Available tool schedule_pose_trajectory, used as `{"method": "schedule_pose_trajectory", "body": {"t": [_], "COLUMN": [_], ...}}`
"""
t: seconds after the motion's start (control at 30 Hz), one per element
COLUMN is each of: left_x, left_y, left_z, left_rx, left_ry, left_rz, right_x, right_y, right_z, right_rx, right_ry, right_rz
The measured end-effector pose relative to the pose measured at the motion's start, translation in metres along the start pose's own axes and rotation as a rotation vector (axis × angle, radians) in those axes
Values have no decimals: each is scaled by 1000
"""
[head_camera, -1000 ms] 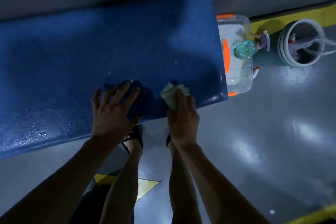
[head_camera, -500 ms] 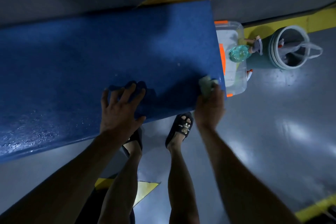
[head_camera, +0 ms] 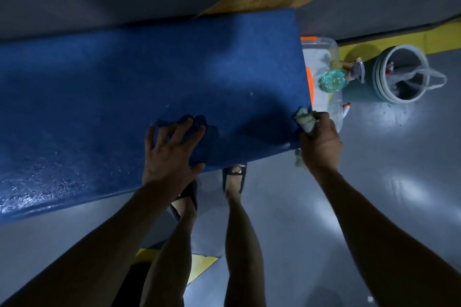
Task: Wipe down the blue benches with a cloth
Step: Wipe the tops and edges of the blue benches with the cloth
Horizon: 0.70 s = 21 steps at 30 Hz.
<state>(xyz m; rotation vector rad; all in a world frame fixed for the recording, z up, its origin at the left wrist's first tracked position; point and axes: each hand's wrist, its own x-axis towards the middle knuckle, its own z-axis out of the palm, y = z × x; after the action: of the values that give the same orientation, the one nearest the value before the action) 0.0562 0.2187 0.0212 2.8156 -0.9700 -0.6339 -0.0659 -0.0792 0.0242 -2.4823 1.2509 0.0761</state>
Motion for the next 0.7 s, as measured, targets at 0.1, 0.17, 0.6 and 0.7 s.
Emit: {"method": "schedule_pose_trajectory", "body": {"t": [0.1, 0.17, 0.6, 0.7], "left_x": [0, 1, 27, 30], "left_y": [3, 4, 5, 7], "left_z": [0, -3, -29, -28], "left_rx": [3, 0, 93, 104], "left_ry": [-23, -27, -21, -77], "left_rz": [-12, -13, 18, -21], "right_x": [-28, -64, 51, 32], "right_y": [-40, -76, 8, -20], "right_z": [27, 49, -16, 3], "right_rx": [50, 131, -51, 37], "right_ry": [22, -77, -94, -48], "right_rz": [-36, -223, -143, 1]}}
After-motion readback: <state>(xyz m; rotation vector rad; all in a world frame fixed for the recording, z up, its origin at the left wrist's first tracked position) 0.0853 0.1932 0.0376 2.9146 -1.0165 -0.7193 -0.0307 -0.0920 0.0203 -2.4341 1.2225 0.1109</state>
